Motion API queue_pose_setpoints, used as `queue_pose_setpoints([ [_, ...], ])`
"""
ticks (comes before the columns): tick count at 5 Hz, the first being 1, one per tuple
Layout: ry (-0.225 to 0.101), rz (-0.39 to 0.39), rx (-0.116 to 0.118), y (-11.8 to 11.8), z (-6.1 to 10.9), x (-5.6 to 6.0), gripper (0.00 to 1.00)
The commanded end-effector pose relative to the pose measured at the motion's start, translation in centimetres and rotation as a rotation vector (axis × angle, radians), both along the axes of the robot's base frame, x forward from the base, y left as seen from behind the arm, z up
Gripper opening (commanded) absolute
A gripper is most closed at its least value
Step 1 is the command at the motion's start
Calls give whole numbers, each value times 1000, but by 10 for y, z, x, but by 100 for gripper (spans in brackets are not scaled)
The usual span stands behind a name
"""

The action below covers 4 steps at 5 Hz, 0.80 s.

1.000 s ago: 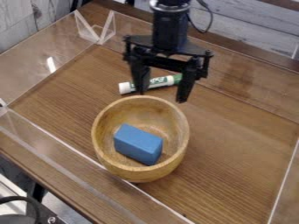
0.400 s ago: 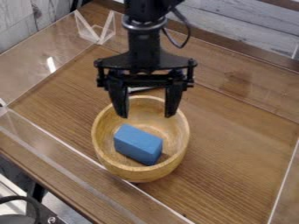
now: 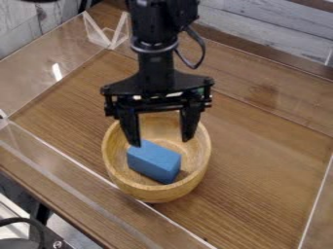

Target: Remove the blue block from inside the brown bowl and put it on the table

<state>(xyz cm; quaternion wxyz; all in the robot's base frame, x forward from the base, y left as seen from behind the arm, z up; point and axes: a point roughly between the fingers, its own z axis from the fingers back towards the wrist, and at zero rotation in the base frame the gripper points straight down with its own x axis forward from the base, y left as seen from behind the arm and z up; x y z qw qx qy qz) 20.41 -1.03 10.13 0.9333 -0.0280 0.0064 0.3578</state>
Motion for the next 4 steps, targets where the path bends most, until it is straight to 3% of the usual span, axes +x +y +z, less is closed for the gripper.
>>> queue_pose_setpoints([
  [1,-51,107,-16,5,4,3,100],
  [4,-55,214,-17,11,-5,4,100],
])
